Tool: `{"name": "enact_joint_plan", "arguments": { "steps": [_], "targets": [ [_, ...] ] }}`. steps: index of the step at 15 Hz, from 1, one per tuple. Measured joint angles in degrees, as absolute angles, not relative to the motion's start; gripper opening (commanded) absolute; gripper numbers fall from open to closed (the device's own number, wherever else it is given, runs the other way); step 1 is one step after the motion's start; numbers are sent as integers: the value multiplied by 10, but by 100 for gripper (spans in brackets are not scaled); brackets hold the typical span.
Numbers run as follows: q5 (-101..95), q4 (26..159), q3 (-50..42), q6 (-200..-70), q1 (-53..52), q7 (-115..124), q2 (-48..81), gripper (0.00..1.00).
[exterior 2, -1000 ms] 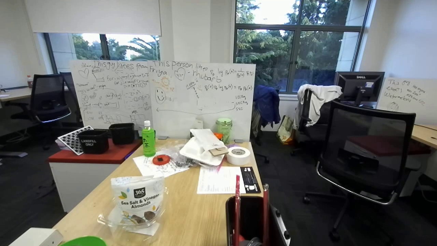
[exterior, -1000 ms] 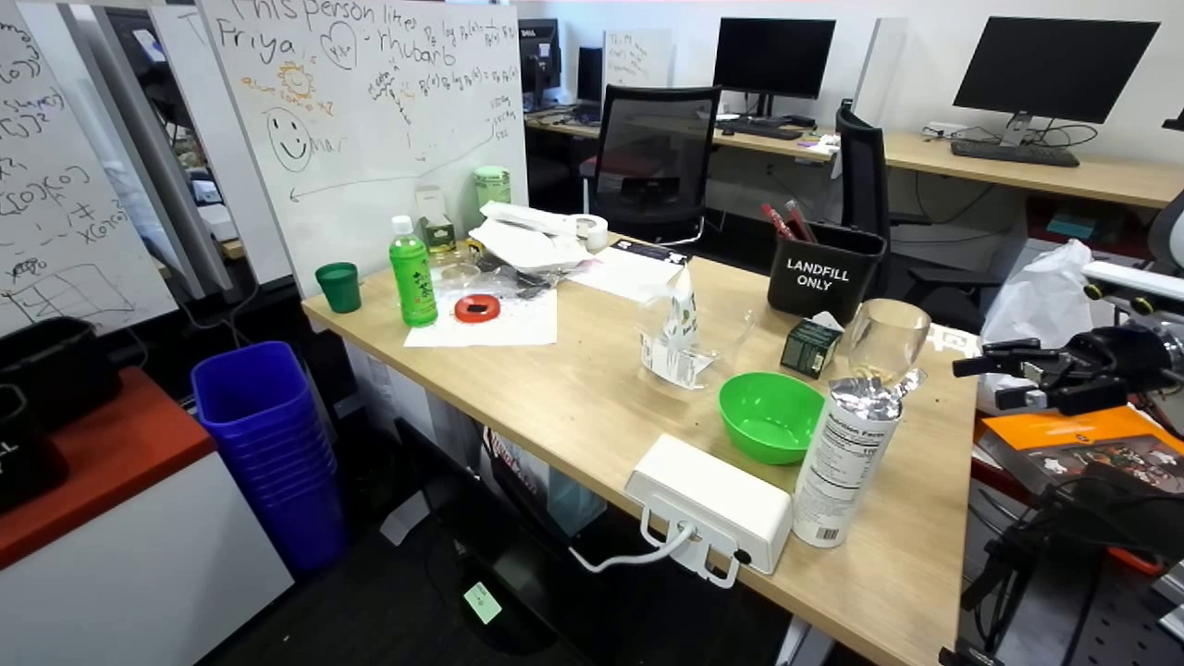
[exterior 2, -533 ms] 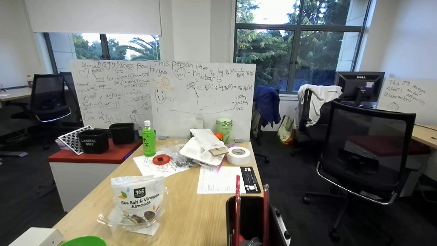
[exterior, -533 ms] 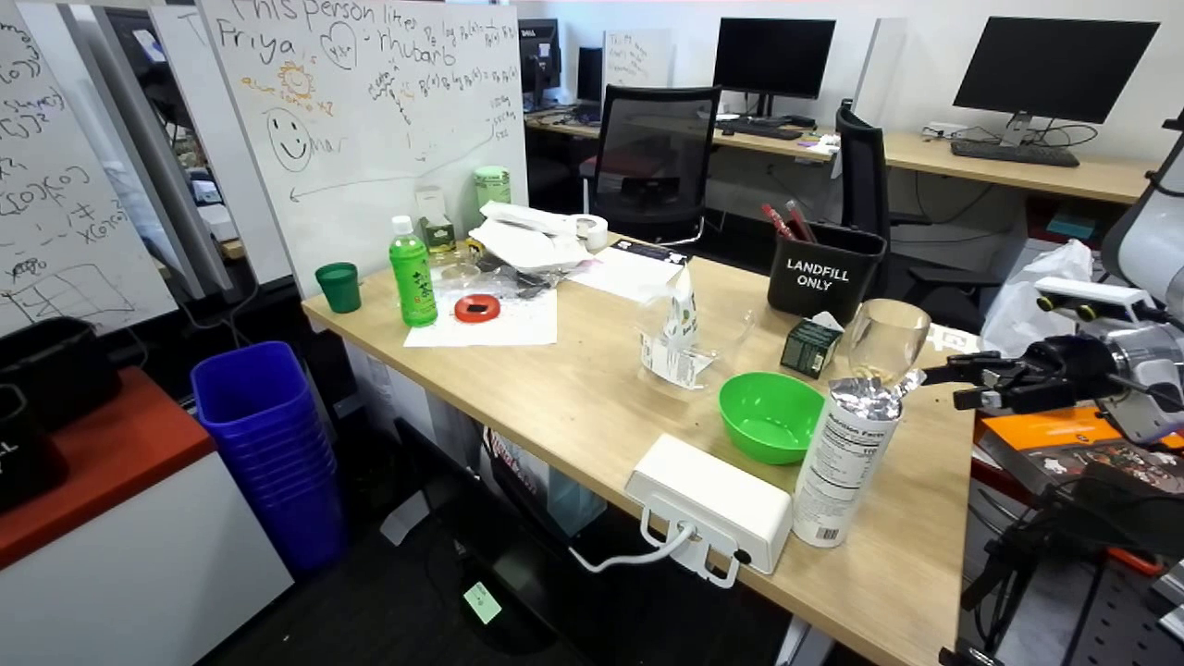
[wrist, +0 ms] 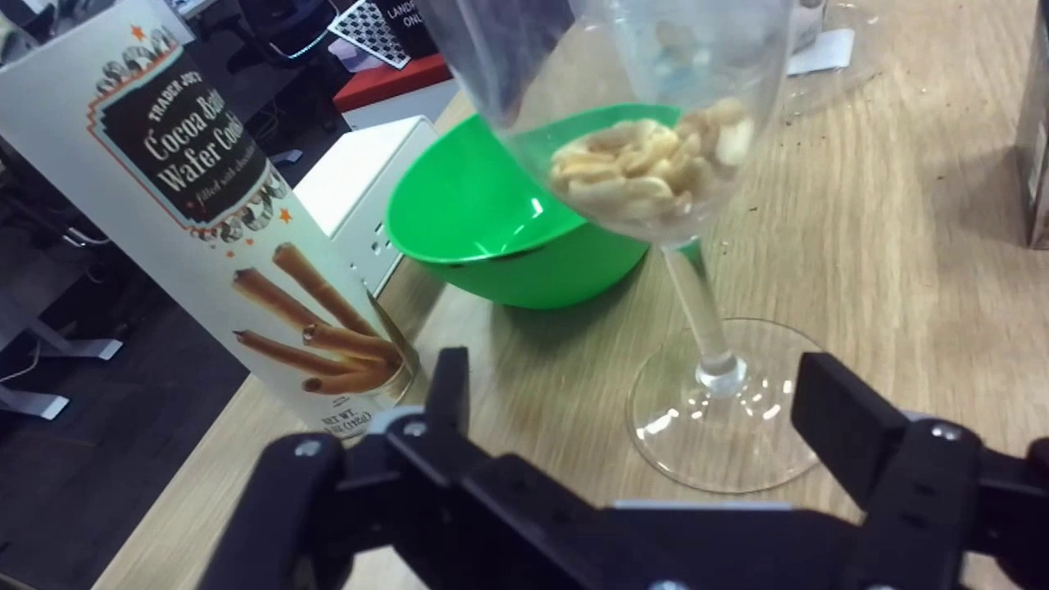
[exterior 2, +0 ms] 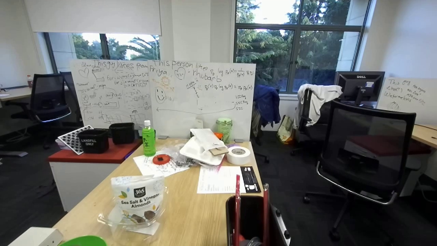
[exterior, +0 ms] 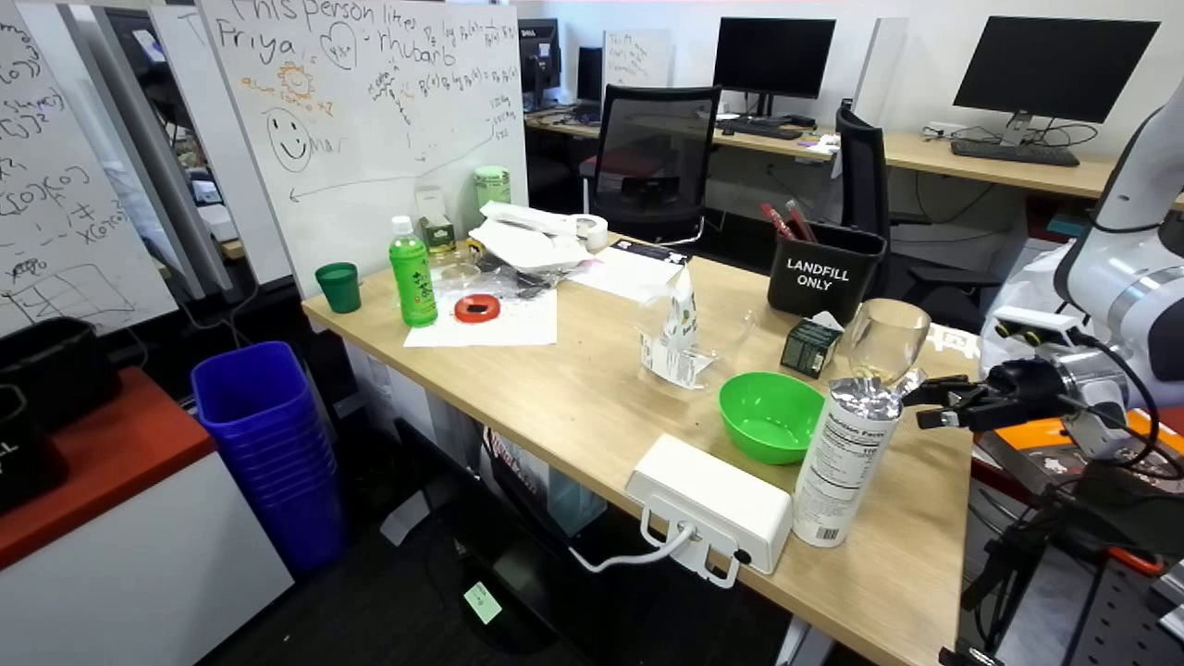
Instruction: Pour the contents of the wine glass into the bowl
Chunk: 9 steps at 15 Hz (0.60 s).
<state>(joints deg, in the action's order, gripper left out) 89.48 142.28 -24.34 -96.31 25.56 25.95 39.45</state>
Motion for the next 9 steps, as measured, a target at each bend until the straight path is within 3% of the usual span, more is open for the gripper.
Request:
{"name": "enact_joint_plan", "arguments": {
  "steps": [9],
  "targets": [
    [933, 1393, -228, -975, 213, 262, 411, 100]
  ]
}}
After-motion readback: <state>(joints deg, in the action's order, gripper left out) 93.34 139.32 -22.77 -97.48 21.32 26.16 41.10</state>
